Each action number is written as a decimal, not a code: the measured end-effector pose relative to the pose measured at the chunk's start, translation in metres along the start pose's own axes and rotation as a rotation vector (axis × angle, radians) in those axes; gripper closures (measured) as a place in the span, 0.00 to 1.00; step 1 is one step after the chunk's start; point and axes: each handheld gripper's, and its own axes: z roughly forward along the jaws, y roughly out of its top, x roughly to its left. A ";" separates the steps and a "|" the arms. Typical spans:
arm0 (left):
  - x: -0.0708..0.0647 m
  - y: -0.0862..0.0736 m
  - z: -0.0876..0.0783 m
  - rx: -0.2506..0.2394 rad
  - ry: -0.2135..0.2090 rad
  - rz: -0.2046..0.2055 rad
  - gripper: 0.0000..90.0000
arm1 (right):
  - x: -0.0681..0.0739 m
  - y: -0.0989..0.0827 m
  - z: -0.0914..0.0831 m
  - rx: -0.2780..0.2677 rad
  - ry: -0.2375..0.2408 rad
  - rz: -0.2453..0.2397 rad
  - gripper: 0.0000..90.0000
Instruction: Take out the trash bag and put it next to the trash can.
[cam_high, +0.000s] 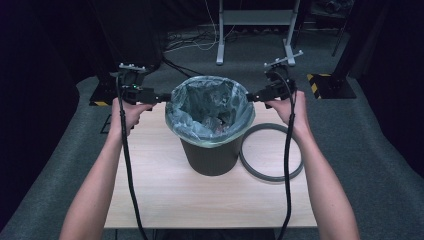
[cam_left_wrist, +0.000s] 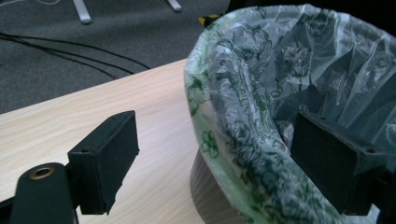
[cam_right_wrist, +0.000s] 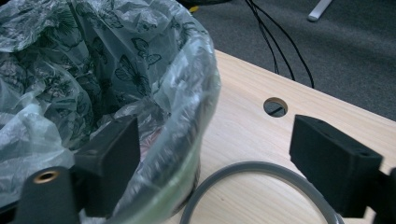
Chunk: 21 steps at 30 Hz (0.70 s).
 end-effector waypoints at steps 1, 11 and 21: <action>-0.002 0.001 0.003 0.007 -0.003 0.004 0.18 | 0.002 0.001 0.003 0.005 0.002 -0.002 0.21; -0.013 0.004 0.023 0.066 0.001 0.036 0.52 | 0.012 0.003 0.027 0.086 -0.012 -0.002 0.53; -0.018 0.005 0.022 0.065 0.056 0.042 0.76 | 0.020 0.004 0.024 0.068 -0.035 -0.016 0.75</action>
